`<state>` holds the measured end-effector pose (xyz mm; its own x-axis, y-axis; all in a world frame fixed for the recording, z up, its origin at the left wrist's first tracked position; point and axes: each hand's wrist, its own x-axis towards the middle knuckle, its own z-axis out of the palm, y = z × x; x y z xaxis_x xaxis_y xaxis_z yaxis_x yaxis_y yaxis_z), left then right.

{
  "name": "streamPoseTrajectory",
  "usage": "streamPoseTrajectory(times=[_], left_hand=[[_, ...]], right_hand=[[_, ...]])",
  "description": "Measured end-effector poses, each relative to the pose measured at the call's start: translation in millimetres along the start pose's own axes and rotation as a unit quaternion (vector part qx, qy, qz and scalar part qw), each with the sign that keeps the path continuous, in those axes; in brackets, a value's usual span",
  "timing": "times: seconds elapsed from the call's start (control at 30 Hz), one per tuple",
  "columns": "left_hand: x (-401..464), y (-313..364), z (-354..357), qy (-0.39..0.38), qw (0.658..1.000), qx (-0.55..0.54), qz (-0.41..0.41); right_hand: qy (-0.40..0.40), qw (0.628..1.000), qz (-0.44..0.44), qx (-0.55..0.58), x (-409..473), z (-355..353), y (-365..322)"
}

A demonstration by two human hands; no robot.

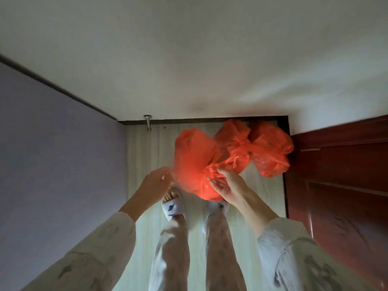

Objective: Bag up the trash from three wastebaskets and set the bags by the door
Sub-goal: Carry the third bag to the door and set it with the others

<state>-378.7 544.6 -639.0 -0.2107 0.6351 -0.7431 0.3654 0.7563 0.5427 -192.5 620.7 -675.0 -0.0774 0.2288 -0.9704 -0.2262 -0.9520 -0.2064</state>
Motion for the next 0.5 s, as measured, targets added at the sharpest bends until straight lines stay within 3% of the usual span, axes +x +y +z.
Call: streamPoseTrajectory(times=[0.27, 0.5], left_hand=[[110, -69, 59, 0.000, 0.998, -0.019, -0.055], [131, -102, 68, -0.019, 0.997, 0.009, -0.075]], right_hand=[[-0.004, 1.000, 0.016, 0.005, 160, 15, -6], [0.018, 0.999, 0.008, -0.031, 202, 10, -6]])
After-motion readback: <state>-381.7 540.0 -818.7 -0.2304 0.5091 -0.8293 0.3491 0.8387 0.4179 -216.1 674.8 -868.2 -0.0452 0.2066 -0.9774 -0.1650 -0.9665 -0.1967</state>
